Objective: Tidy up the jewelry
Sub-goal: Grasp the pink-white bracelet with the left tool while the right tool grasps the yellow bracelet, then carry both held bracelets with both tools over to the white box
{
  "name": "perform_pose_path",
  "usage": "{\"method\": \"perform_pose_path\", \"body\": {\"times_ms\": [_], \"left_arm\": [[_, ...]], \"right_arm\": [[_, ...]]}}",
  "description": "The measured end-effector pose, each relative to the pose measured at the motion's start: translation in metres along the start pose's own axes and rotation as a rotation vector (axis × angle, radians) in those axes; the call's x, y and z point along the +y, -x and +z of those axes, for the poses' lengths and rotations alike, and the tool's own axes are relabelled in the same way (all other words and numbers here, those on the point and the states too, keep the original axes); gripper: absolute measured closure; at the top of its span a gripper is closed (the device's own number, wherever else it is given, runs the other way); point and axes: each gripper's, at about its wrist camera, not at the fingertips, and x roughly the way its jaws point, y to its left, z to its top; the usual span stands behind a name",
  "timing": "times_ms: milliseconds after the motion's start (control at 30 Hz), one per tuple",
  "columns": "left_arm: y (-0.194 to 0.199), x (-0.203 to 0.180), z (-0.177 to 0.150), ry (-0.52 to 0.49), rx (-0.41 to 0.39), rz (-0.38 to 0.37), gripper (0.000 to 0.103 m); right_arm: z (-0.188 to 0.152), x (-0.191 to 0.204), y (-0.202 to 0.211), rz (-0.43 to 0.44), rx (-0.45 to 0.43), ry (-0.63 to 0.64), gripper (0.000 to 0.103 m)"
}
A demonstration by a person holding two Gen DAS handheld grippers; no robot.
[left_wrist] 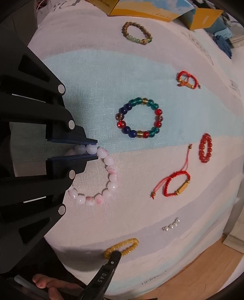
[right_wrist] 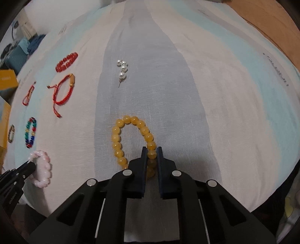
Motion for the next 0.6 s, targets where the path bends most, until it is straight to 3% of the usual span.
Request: {"method": "perform_pose_path", "body": {"times_ms": [600], "left_arm": [[0.049, -0.010, 0.007, -0.036, -0.085, 0.001, 0.094]], "right_arm": [[0.004, 0.001, 0.069, 0.080, -0.124, -0.034, 0.094]]}}
